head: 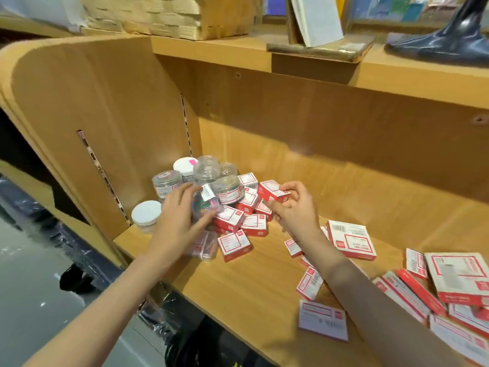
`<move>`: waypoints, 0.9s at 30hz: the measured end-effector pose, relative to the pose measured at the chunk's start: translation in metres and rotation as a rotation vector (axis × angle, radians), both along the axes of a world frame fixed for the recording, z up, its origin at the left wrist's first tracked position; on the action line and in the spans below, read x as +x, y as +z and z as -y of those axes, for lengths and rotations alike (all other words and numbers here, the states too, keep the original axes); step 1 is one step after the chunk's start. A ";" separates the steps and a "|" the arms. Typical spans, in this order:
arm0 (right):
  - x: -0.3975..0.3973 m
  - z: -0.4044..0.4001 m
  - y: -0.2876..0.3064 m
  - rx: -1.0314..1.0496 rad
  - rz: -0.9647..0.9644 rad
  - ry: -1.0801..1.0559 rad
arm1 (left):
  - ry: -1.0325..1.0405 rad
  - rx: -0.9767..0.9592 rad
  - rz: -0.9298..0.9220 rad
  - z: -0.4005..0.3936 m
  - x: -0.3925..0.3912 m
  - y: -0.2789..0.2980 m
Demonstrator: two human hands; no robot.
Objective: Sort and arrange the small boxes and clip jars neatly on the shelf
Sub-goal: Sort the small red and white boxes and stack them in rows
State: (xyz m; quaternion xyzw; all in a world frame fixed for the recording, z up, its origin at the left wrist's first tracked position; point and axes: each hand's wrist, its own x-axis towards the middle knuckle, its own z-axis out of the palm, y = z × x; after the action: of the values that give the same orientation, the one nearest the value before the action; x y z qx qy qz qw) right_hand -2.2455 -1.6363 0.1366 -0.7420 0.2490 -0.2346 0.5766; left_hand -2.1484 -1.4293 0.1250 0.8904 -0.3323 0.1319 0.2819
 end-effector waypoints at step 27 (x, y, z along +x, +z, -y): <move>-0.103 0.059 0.024 -0.207 0.008 -0.287 | -0.463 -0.235 0.007 0.076 -0.062 -0.004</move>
State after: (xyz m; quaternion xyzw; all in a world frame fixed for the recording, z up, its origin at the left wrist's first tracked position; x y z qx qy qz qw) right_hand -2.3482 -1.6951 0.1608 -0.7532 0.3247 -0.3419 0.4586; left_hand -2.2106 -1.5058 0.1207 0.7512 -0.5105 0.1049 0.4050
